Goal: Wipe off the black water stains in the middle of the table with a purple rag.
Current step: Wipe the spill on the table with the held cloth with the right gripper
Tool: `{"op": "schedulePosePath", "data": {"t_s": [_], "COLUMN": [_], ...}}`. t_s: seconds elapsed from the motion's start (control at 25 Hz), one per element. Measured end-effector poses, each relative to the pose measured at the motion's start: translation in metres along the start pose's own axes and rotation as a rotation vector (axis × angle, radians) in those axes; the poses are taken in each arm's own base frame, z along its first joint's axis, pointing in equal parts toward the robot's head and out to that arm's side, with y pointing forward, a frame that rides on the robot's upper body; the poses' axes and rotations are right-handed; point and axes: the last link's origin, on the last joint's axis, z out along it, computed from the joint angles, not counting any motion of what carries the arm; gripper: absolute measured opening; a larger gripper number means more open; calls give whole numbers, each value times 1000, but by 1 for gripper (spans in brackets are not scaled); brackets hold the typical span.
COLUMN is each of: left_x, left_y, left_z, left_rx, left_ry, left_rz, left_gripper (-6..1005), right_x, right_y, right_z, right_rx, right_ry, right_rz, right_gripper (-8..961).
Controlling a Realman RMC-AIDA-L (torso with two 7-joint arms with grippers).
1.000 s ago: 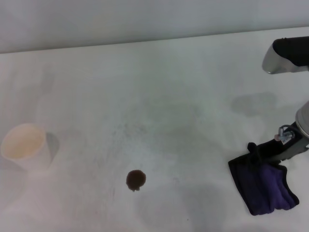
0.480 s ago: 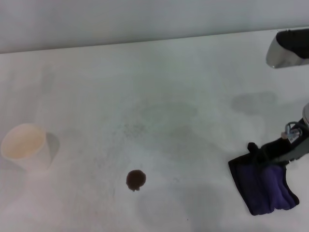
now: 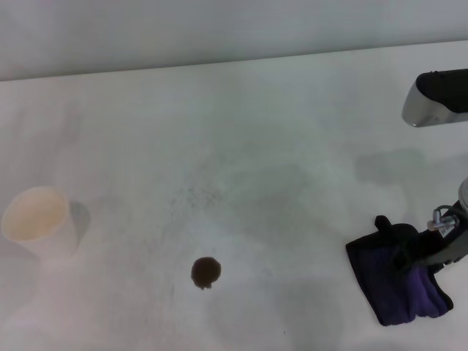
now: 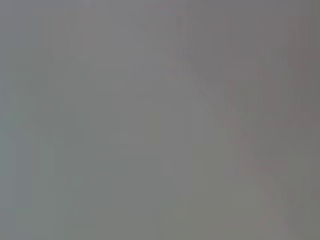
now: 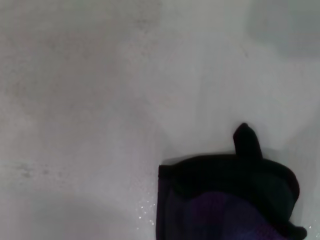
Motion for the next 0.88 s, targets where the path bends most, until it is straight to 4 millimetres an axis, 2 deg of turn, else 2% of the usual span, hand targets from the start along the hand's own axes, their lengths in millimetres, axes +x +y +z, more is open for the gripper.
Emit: {"op": "schedulePosePath", "data": {"t_s": [0.36, 0.76, 0.88], "left_x": [-1, -2, -2], "left_y": [-3, -5, -4], "left_z": [-5, -7, -7], "left_rx": [8, 9, 8], "left_ry": [-5, -6, -7], "left_rz": [3, 5, 5], "left_gripper": [892, 892, 892], "right_x": [-1, -2, -2], "right_y": [-1, 6, 7], "right_z": [18, 21, 20], "right_rx": [15, 39, 40], "right_ry": [37, 38, 32], "right_rz": [4, -29, -40], "right_gripper": [616, 610, 511]}}
